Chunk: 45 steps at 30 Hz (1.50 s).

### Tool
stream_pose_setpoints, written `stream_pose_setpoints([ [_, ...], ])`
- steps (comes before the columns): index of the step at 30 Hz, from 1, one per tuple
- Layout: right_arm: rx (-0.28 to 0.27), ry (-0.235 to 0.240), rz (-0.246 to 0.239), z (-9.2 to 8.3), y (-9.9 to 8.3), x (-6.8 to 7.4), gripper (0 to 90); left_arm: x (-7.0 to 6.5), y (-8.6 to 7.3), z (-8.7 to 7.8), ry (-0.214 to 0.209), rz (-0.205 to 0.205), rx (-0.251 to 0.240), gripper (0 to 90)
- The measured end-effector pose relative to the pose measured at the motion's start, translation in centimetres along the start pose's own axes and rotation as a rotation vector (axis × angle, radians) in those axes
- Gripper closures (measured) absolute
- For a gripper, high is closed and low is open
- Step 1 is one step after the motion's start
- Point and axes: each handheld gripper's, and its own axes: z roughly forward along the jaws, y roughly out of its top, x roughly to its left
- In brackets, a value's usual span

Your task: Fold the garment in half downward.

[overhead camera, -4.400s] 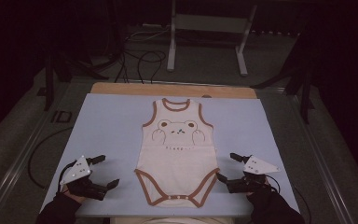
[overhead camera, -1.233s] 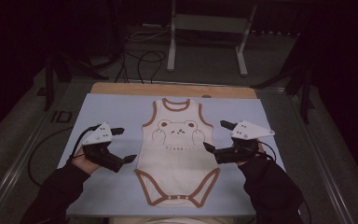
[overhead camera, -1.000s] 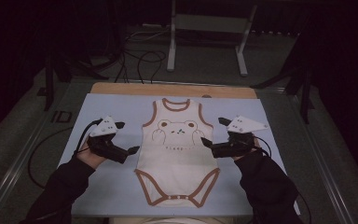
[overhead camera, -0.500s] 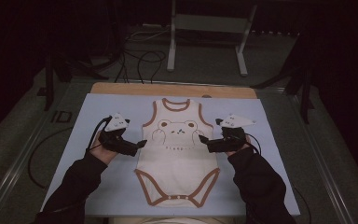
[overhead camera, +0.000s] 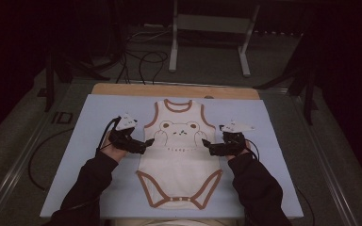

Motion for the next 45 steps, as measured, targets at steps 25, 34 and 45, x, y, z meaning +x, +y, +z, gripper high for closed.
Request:
stream_pose_setpoints([
  [25,0.14,-0.056,0.096,3.4,-3.2,-1.0,32.1,0.1,-3.0,4.4,0.027,-0.103,0.181,12.3],
  [34,0.194,-0.079,0.127,4.4,-3.6,-1.9,48.3,0.1,-3.2,5.0,0.101,-0.115,0.236,28.5],
  [45,0.258,-0.079,0.119,5.1,-3.7,-2.0,66.6,0.1,-3.0,6.0,0.138,-0.164,0.258,51.8],
])
